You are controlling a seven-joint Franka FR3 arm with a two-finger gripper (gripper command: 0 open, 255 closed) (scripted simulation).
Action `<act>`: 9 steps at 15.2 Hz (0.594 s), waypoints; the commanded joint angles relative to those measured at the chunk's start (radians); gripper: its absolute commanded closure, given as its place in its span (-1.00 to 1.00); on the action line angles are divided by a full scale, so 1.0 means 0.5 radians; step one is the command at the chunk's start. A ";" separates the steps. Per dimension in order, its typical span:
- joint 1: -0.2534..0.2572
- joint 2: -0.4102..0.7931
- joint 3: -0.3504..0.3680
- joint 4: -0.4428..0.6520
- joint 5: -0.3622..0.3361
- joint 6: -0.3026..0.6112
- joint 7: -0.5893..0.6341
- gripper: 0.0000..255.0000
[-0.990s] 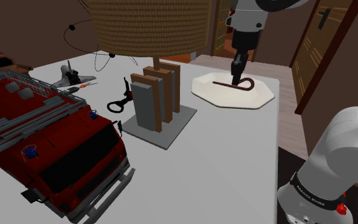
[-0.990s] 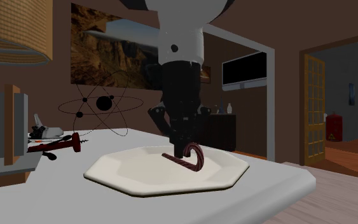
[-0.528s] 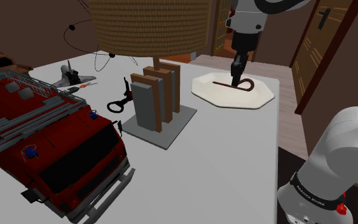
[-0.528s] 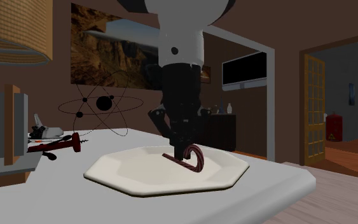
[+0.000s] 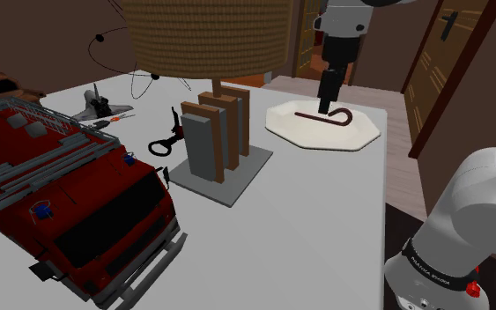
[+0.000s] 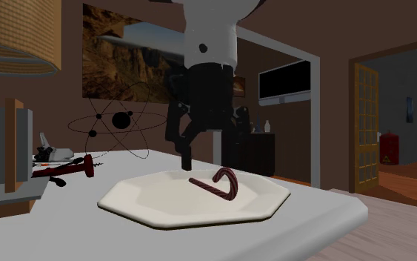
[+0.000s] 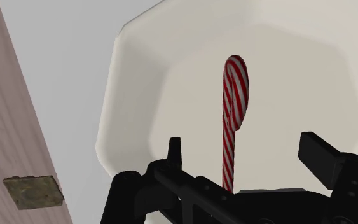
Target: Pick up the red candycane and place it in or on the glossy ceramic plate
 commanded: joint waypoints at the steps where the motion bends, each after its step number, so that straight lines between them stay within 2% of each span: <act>1: 0.001 0.011 0.002 0.120 0.002 -0.110 0.000 -1.00; 2: 0.001 0.021 0.003 0.180 0.002 -0.161 0.000 -1.00; 9: 0.001 0.021 0.003 0.180 0.002 -0.161 0.000 -1.00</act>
